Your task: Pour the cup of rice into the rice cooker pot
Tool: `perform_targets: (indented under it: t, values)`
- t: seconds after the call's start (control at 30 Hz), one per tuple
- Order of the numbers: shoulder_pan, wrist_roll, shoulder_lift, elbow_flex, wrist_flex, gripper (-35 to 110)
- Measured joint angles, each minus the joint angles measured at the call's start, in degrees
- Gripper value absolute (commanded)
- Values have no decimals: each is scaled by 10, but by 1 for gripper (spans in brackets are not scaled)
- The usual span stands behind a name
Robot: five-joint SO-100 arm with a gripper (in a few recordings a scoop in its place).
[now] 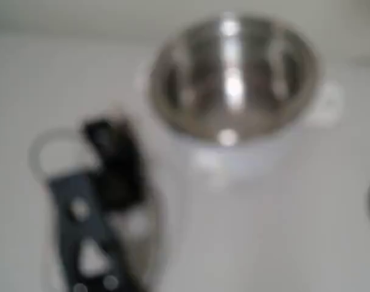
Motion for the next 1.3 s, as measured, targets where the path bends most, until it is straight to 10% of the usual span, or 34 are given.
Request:
perform_targets:
  t: [0.4, 1.3]
  values:
    - [-1, -21, -3, -9, 2, 12]
    - [77, -105, 425, 149, 357, 13]
